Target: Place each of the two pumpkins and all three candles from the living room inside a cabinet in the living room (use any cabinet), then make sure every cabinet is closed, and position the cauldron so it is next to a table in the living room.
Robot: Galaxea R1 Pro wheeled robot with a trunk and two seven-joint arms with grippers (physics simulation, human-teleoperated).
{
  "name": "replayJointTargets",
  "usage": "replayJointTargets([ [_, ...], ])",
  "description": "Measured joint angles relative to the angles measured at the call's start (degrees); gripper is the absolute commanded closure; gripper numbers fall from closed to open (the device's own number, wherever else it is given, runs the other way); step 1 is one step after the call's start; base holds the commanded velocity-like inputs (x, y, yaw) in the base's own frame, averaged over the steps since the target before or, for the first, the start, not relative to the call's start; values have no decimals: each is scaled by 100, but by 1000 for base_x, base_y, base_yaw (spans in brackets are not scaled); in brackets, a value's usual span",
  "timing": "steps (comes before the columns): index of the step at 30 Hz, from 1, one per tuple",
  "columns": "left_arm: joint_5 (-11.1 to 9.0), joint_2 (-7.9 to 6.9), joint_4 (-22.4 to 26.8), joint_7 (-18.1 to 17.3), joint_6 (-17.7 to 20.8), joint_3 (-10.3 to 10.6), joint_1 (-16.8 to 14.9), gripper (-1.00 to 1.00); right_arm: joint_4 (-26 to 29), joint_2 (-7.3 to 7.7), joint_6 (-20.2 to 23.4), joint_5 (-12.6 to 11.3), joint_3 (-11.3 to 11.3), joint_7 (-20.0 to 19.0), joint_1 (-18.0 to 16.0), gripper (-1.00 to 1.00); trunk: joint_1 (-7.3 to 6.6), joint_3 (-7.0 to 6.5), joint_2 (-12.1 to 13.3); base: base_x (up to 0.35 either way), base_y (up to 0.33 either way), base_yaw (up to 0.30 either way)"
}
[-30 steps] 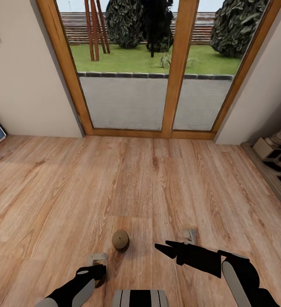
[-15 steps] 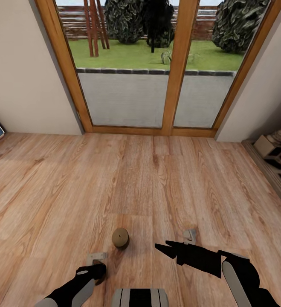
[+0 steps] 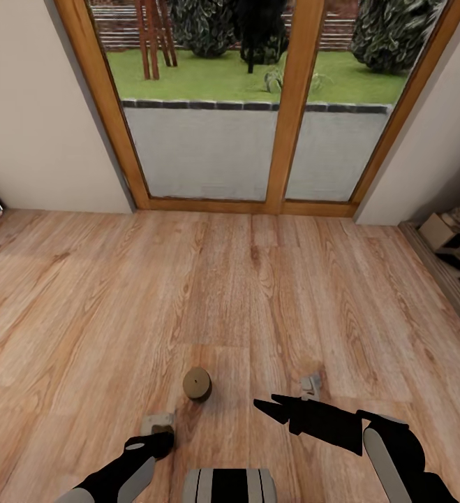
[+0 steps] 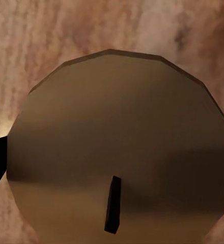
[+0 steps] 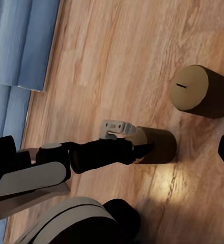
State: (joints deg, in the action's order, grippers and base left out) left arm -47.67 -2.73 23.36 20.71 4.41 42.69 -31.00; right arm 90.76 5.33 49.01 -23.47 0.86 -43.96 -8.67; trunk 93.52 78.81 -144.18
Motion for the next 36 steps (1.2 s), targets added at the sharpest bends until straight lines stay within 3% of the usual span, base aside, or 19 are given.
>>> replayJointTargets([
  [5, -6, 7, -1, -2, 0, 0, 0, -100, 0, 1, 0, 1, 0, 0, 0, -100, 0, 0, 0, 0, 0, 0],
  [6, -4, 7, -3, -1, 0, -1, 0, 100, 0, 1, 0, 3, 0, 0, 0, -100, 0, 0, 0, 0, 0, 0],
  [36, 20, 9, -7, 3, -9, -6, 8, 100, 0, 1, 1, 26, -9, 0, 0, -100, 0, 0, 0, 0, 0, 0],
])
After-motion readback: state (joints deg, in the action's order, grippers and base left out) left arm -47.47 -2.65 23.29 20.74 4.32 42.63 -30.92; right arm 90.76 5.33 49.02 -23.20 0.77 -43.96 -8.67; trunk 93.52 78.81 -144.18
